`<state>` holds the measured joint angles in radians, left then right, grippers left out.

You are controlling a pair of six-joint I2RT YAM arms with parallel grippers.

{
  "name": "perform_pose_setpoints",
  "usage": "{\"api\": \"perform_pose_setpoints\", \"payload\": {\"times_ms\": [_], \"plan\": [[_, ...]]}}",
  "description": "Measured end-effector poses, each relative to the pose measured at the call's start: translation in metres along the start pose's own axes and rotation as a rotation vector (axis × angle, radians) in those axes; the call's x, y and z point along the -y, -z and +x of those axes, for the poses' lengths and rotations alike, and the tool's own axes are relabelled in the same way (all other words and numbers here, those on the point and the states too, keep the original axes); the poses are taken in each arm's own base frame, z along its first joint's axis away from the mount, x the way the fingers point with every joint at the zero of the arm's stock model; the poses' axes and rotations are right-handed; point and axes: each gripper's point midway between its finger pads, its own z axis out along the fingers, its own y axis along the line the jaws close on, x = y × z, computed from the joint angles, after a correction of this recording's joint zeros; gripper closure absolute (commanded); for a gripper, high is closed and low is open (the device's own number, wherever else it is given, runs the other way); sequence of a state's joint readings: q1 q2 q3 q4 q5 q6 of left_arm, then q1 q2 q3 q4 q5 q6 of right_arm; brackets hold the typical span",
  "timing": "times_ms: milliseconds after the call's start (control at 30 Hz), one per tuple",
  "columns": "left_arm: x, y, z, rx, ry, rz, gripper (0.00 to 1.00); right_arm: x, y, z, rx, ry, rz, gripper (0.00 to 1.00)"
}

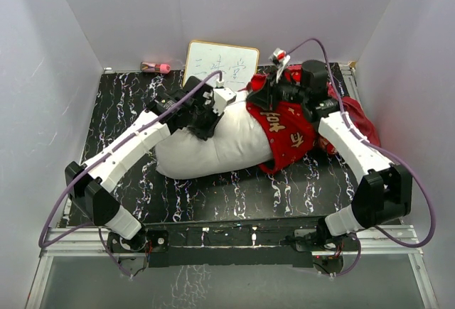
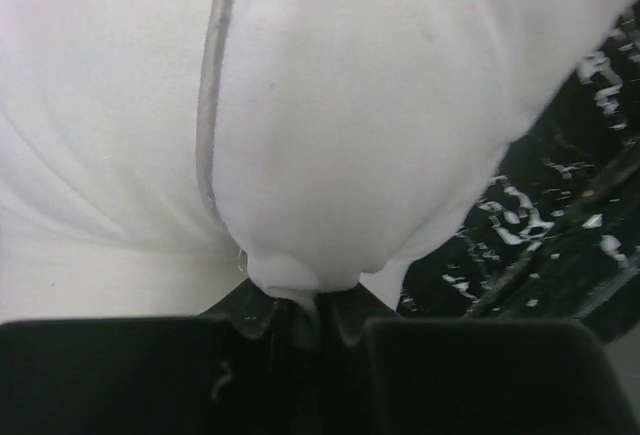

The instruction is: Put the pillow into the pillowcase

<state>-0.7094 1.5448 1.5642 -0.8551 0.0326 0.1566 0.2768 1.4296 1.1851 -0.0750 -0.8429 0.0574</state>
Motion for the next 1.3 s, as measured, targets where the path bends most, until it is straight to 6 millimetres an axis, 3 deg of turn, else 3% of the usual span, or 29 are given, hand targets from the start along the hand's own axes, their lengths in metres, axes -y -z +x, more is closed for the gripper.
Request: {"api": "perform_pose_setpoints", "payload": {"times_ms": [100,133,200,333,400,467,633,700,767,833,967,1033,1133,1300], "plan": [[0.021,0.001,-0.019,0.084,0.098,0.146,1.0,-0.008,-0.009,-0.046,0.053,0.016,-0.022,0.92],[0.028,0.002,-0.028,0.116,0.135,0.193,1.0,-0.016,-0.014,-0.068,0.081,0.034,-0.036,0.92],[0.041,0.006,-0.042,0.169,0.204,0.279,1.0,-0.033,-0.021,-0.093,0.112,0.06,-0.057,0.92],[0.063,0.025,-0.058,0.277,0.349,0.47,1.0,-0.069,-0.037,-0.109,0.143,0.096,-0.104,0.92],[0.062,0.035,-0.058,0.331,0.43,0.541,1.0,-0.076,-0.044,-0.102,0.14,0.096,-0.116,0.92],[0.047,0.036,-0.048,0.37,0.545,0.582,1.0,-0.078,-0.049,-0.078,0.103,0.089,-0.112,0.88],[0.019,0.004,-0.003,0.317,0.781,0.59,1.0,-0.055,-0.051,0.002,-0.057,0.099,-0.042,0.48],[0.015,-0.001,0.004,0.311,0.811,0.582,1.0,-0.045,-0.043,0.018,-0.1,0.104,-0.02,0.33],[0.013,0.0,0.002,0.322,0.805,0.579,1.0,-0.039,-0.031,0.016,-0.103,0.13,-0.001,0.22],[0.014,0.0,0.004,0.319,0.796,0.577,1.0,-0.032,-0.013,-0.002,-0.059,0.188,0.036,0.16],[0.015,-0.001,0.008,0.309,0.777,0.571,1.0,-0.02,0.026,-0.043,0.042,0.312,0.144,0.13],[0.015,0.0,0.01,0.307,0.766,0.568,1.0,-0.009,0.04,-0.051,0.068,0.36,0.212,0.12],[0.015,0.0,0.011,0.305,0.755,0.562,1.0,0.018,0.045,-0.034,0.03,0.369,0.295,0.11],[0.015,0.0,0.012,0.303,0.751,0.559,1.0,0.084,0.042,0.029,-0.135,0.291,0.426,0.12]]}}
